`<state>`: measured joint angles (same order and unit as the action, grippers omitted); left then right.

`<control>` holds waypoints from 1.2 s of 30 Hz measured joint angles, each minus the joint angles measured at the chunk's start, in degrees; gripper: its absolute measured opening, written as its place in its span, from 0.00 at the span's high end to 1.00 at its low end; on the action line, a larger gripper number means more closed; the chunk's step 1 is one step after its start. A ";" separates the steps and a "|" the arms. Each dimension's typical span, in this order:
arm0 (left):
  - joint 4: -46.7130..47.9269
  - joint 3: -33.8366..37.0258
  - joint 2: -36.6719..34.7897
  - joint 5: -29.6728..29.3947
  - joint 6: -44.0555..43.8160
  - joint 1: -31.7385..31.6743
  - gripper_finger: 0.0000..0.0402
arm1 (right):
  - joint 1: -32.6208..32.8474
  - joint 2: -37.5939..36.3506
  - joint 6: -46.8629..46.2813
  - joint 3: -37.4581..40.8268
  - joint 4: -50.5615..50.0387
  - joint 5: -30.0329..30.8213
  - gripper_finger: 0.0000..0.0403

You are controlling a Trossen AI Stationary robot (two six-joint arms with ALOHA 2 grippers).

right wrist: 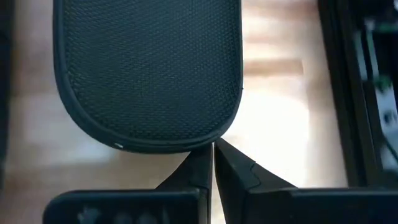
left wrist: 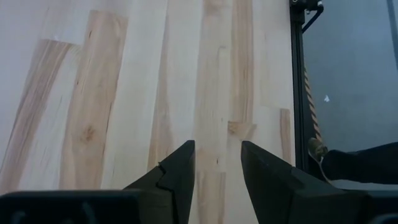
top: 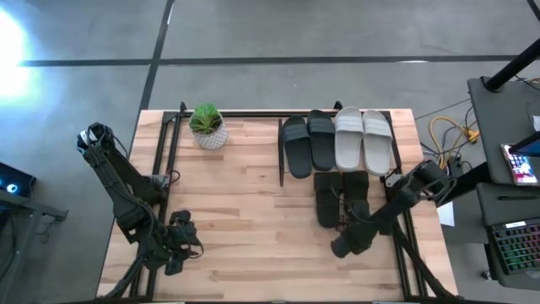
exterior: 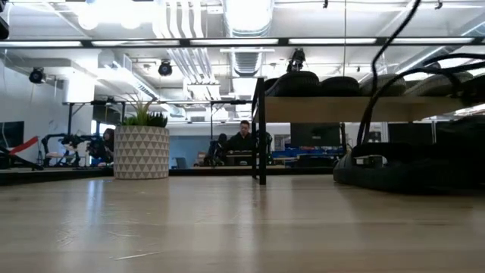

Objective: Pick and place slides into the shelf
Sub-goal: Adjust the black slides under the shelf

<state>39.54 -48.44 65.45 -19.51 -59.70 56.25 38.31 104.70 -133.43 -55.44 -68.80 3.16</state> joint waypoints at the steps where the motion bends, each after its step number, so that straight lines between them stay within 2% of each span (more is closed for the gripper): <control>1: 0.01 0.04 0.00 0.00 -0.01 0.00 0.71 | -0.81 -0.27 0.49 0.56 0.05 0.97 0.98; 9: 0.01 0.08 0.00 0.00 -0.31 0.00 0.71 | -6.29 -0.56 2.30 3.89 -1.72 1.59 0.98; 20: 0.01 0.10 0.00 0.00 -1.46 0.00 0.71 | -11.58 -0.52 3.28 5.14 -1.78 5.96 0.98; 26: -0.01 0.10 0.00 0.00 -1.44 0.00 0.71 | -11.48 -0.63 2.03 2.99 -3.82 7.31 0.98; 36: -0.13 0.10 0.00 0.00 -1.53 0.05 0.71 | -6.33 -1.04 1.90 -6.41 -7.07 2.61 0.98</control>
<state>39.41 -48.34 65.45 -19.51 -61.23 56.30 31.99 103.66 -131.54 -61.86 -75.88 5.77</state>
